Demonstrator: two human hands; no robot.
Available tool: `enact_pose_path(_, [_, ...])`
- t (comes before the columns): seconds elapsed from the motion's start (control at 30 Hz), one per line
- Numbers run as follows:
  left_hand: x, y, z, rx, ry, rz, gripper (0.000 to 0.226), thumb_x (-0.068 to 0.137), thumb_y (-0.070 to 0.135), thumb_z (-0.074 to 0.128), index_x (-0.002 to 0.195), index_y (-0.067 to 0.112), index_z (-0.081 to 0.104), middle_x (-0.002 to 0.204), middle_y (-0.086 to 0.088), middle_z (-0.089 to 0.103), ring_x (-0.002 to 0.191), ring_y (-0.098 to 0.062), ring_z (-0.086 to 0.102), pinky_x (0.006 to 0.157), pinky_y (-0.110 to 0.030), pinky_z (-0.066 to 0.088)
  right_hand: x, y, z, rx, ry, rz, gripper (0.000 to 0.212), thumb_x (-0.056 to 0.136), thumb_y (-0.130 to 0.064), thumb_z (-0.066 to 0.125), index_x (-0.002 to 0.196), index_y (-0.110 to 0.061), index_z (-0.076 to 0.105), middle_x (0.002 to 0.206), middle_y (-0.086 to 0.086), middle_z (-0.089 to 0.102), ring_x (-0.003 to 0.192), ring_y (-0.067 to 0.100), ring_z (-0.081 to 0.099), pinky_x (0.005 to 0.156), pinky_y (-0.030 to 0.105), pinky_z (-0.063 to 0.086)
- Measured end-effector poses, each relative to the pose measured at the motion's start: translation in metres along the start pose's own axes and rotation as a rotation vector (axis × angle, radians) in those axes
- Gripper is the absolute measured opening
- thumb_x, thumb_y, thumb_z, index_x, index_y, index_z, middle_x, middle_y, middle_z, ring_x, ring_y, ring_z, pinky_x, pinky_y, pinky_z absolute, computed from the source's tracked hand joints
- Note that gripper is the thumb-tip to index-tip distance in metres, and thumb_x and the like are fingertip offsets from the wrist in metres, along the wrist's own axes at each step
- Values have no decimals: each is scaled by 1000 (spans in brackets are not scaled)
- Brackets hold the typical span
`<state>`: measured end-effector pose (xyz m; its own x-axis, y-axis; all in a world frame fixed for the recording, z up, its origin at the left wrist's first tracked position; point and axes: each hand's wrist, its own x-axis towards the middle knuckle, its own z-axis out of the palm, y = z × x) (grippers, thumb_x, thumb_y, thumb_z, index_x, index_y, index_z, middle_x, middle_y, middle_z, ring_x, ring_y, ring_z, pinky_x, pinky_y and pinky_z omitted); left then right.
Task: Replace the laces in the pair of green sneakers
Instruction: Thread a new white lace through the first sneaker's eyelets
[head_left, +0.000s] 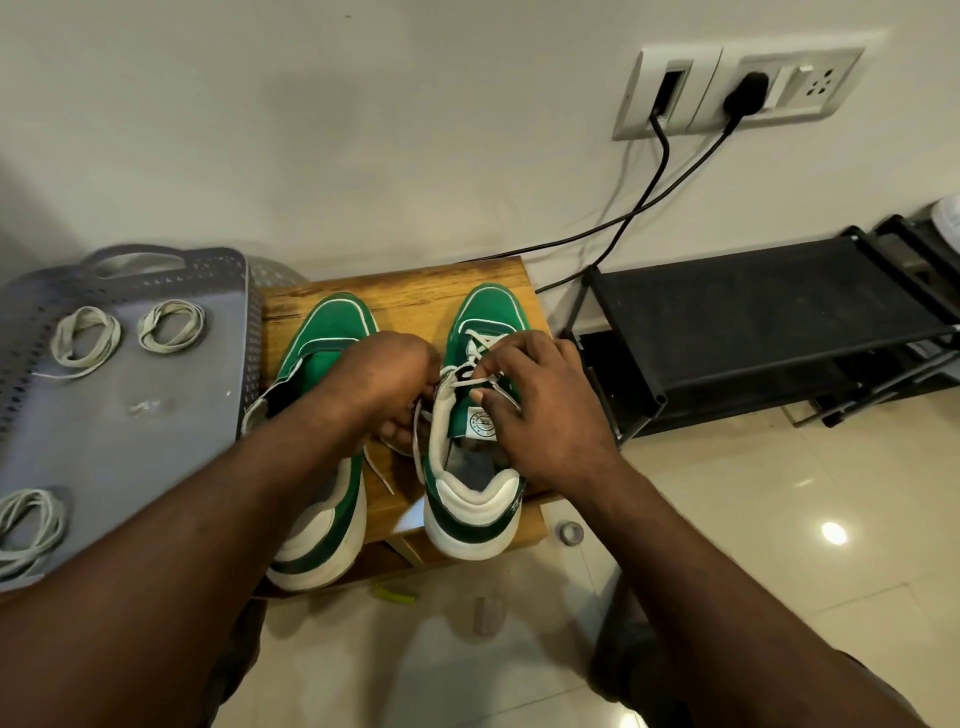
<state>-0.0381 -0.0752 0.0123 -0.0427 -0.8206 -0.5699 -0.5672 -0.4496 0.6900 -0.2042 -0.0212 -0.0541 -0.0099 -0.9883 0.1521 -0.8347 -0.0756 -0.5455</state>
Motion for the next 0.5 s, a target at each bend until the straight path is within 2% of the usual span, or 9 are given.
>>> enact_pose_path(0.13, [9,-4,1,145,46,20,22,100,19,57,99,3,70,90,-21,76,73,-38,78,81,-56,64,0,0,-1,26,40,29,28,94,-35,72,118,-34,59,131,-9,58,123,13,46,95,38,53])
enact_pose_path(0.23, [7,-1,-1,190,2,-5,18,101,19,59,104,4,68,91,-21,76,70,-33,78,77,-51,66,0,1,1,45,95,47,22,94,-36,73,112,-34,61,124,-10,62,117,11,56,86,37,58])
enact_pose_path(0.33, [8,-1,-4,214,-55,2,12,100,15,62,109,9,66,95,-18,74,77,-30,77,71,-42,66,-2,1,1,95,130,64,20,94,-33,72,111,-32,61,121,-9,65,110,13,63,79,39,62])
enact_pose_path(0.43, [7,-3,-6,227,-97,96,17,95,12,67,110,20,65,93,-6,66,73,-20,63,59,-33,54,-1,4,-1,127,150,83,21,93,-30,75,111,-31,63,121,-8,68,104,11,67,75,35,64])
enact_pose_path(0.5, [6,-2,-6,222,-90,139,11,94,11,68,102,16,71,88,-4,66,71,-17,59,63,-31,49,0,4,-2,148,153,97,24,92,-30,76,111,-31,62,118,-8,69,99,9,68,71,33,64])
